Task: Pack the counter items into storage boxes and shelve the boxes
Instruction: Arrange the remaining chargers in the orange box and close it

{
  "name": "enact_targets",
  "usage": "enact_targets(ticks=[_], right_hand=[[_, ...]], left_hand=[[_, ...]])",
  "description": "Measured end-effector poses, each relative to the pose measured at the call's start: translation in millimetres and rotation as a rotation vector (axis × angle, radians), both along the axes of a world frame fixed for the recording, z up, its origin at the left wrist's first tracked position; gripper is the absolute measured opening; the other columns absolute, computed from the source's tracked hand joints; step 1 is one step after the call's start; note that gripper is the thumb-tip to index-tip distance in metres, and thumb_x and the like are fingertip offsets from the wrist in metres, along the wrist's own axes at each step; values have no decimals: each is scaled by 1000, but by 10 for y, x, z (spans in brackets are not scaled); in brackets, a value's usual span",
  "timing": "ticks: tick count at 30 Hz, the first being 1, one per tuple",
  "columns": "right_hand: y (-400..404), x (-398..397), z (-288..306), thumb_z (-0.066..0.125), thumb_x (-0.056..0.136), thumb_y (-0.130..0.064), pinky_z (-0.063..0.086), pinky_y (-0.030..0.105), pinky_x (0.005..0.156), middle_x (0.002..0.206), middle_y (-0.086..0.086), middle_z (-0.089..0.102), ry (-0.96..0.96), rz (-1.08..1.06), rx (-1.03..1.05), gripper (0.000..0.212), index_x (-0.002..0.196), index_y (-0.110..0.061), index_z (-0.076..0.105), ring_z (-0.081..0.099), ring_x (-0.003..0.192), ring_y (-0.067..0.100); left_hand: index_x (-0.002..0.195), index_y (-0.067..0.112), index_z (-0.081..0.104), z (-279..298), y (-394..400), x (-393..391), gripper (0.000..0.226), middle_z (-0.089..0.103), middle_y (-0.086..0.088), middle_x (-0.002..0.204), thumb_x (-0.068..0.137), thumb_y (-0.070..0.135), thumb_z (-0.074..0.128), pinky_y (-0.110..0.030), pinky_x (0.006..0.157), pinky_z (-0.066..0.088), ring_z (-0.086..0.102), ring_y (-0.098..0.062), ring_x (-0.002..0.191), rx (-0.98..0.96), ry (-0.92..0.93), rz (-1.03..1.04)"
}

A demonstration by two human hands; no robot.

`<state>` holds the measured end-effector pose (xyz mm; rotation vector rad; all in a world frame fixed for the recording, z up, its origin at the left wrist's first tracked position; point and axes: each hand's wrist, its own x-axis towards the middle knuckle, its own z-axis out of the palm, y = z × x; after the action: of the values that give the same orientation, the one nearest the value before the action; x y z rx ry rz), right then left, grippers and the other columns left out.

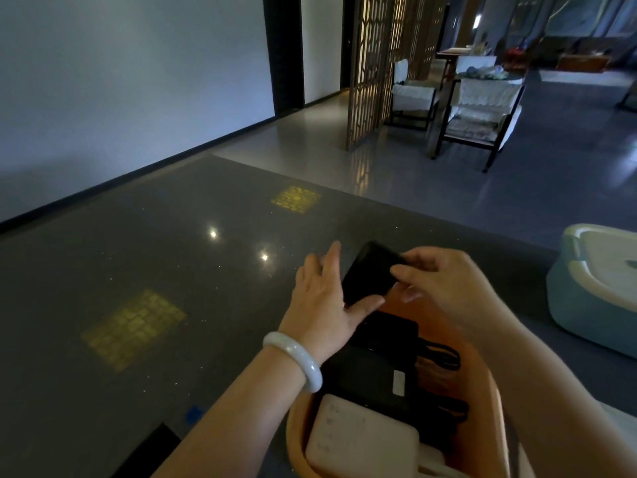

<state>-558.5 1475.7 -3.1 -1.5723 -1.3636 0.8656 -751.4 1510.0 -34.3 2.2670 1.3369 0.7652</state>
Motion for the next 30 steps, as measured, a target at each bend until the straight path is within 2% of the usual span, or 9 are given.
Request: enact_targets(ticks=[4,8,9,11,14,18,23,27,30], right_hand=[[44,285,-27,69,84,-22,50,19,64,76,-11,72,-113,-168,106,12,92,-29,68,69,66,3],[161,348,-213,70,83,-18,51,17,59,74,-11,72,-180,-208,53,16,91,-31,66,69,64,1],[188,343,-263,70,83,-17,53,18,60,73,-9,72,-186,-204,31,16,92,-31,66,69,64,1],[242,324,-351,71,83,-16,57,22,64,73,-7,72,-185,-197,-4,18,89,-32,65,69,64,3],[326,288,-440,71,83,-14,58,23,65,75,-5,72,-194,-163,-68,17,94,-27,68,69,65,2],[422,173,-530,69,86,-16,50,11,51,80,-5,71,-227,-76,-212,26,112,-20,65,68,64,0],[385,85,-701,67,87,-27,50,14,60,111,-15,60,-416,-55,-237,29,115,-28,62,64,74,3],[367,128,-795,68,86,-30,46,13,60,98,-14,59,-461,-83,-250,27,113,-30,64,58,68,1],[401,119,-847,67,87,-30,42,12,71,115,-10,60,-494,-64,-213,26,113,-28,65,53,72,-4]], left_hand=[[154,23,6,-140,41,-119,75,26,-7,149,95,54,42,-36,103,43,38,-22,132,-229,177,13],[154,30,3,-250,34,-158,62,30,-7,151,101,48,30,-38,96,46,50,-23,124,-491,145,-49],[154,31,4,-270,38,-161,59,40,-7,145,102,48,28,-38,94,47,54,-22,118,-517,113,-70],[152,35,9,-303,54,-166,53,59,-2,112,103,46,27,-32,77,50,63,-14,88,-540,55,-100],[147,38,21,-376,67,-174,46,62,7,88,103,43,31,-26,65,49,63,-5,69,-537,-9,-129],[137,43,36,-488,71,-197,35,66,8,92,102,42,36,-22,72,51,65,3,75,-540,-107,-126],[131,53,33,-540,57,-180,30,67,14,97,101,49,30,-20,71,52,65,6,80,-559,-153,-84],[132,53,31,-545,51,-166,32,65,17,97,100,49,30,-14,66,48,62,13,81,-563,-165,-73],[138,48,32,-540,49,-174,38,63,20,99,100,49,30,-11,66,44,62,10,84,-563,-172,-66]])
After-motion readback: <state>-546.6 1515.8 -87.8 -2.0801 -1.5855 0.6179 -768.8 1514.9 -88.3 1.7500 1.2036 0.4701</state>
